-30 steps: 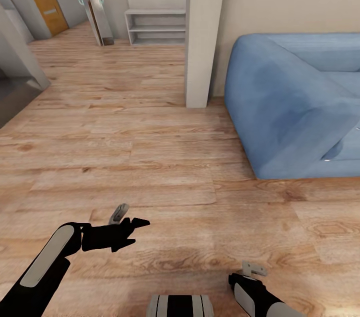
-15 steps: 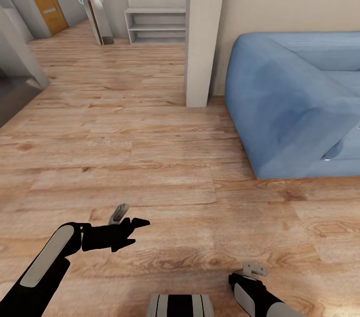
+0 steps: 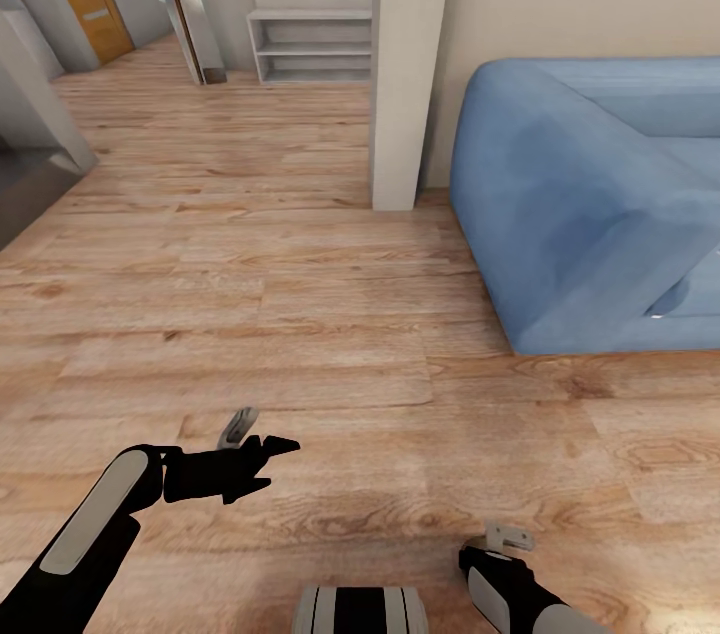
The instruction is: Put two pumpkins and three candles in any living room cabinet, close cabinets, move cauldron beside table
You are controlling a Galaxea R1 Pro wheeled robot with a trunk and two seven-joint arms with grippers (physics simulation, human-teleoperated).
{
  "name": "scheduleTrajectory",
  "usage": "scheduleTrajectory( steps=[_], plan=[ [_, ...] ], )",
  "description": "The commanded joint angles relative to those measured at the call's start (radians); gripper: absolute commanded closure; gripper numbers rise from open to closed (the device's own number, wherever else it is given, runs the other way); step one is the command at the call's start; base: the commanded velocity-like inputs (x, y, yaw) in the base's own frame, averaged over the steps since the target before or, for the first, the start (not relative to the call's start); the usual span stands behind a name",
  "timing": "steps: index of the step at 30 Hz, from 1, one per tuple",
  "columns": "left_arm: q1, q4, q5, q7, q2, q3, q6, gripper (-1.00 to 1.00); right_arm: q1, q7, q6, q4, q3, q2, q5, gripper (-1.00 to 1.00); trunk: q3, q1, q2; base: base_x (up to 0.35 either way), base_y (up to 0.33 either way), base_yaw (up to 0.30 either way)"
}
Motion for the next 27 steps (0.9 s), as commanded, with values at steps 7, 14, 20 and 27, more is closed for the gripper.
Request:
scheduleTrajectory(
  steps=[7, 14, 20, 27],
  plan=[
    [-0.001, -0.001, 0.011, 0.01, 0.0, -0.001, 0.0, -1.0, 0.001, 0.005, 0.006, -0.002, 0.001, -0.001, -0.026, -1.0, -0.001, 0.0, 0.0, 0.0, 0.0, 0.0],
    [-0.001, -0.001, 0.011, 0.01, -0.002, -0.001, 0.0, -1.0, 0.001, 0.006, 0.003, -0.002, 0.001, -0.001, -0.026, -1.0, -0.001, 0.0, 0.0, 0.0, 0.0, 0.0],
    [-0.001, -0.001, 0.011, 0.01, -0.002, -0.001, 0.0, -1.0, 0.001, 0.006, -0.001, -0.002, 0.001, -0.001, -0.025, 1.0, -0.001, 0.0, 0.0, 0.0, 0.0, 0.0],
    [-0.001, -0.001, 0.011, 0.01, -0.001, -0.001, 0.0, -1.0, 0.001, 0.006, -0.002, -0.003, 0.001, -0.001, -0.025, 1.0, 0.007, -0.001, 0.0, 0.0, 0.0, 0.0]
  ],
)
